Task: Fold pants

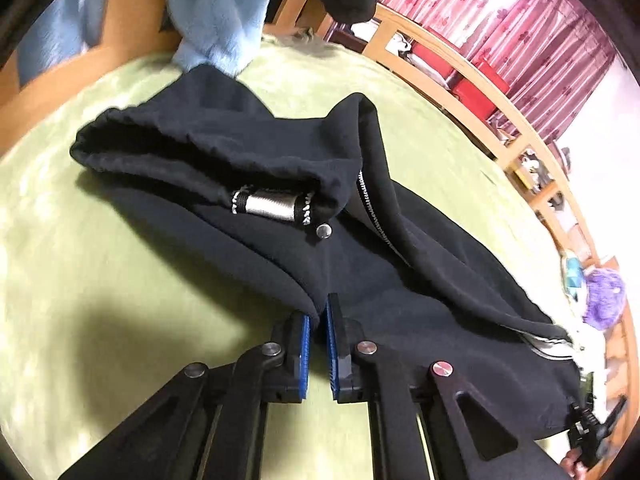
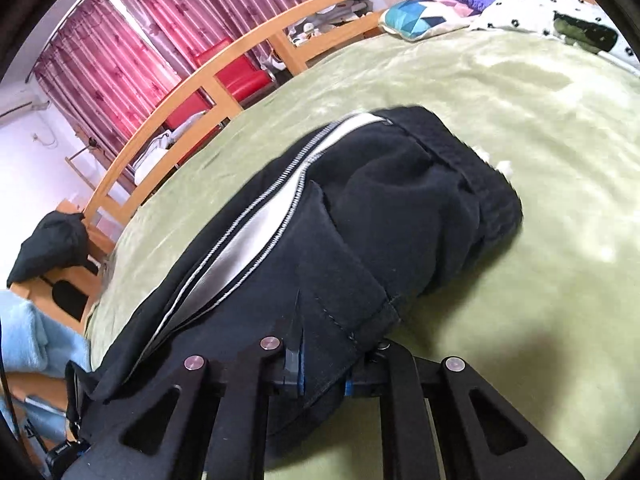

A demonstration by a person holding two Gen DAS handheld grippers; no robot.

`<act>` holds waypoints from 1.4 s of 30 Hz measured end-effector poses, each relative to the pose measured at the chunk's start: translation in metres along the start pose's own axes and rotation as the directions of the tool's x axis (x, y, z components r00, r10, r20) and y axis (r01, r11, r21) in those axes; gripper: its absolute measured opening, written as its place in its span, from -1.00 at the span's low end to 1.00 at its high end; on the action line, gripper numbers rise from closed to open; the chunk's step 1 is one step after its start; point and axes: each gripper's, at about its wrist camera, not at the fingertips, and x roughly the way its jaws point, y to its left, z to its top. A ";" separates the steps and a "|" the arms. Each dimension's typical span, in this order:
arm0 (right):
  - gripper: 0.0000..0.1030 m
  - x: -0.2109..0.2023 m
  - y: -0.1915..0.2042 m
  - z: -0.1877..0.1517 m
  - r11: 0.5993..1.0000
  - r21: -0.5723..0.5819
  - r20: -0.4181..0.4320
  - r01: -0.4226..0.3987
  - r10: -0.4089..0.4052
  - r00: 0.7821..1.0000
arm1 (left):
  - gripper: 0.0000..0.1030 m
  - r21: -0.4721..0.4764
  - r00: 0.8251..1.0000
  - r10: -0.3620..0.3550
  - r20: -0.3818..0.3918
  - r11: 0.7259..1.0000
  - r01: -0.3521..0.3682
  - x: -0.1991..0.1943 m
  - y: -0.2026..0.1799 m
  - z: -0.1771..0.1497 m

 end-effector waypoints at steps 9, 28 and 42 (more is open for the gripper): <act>-0.77 -0.126 -0.085 -0.036 0.996 -0.031 0.004 0.078 -0.078 0.997 | -0.85 0.102 0.995 -0.056 -0.082 0.993 0.064 -0.064 -0.015 -0.094; 0.03 -0.231 -0.140 -0.110 0.959 -0.138 0.025 0.249 -0.248 0.969 | -0.06 0.218 0.994 -0.054 -0.100 0.973 0.075 -0.125 0.039 -0.136; 0.06 -0.214 -0.061 -0.141 0.977 -0.114 0.002 0.178 -0.179 0.984 | -0.09 -0.087 0.996 -0.076 0.051 0.993 0.080 -0.098 0.154 -0.034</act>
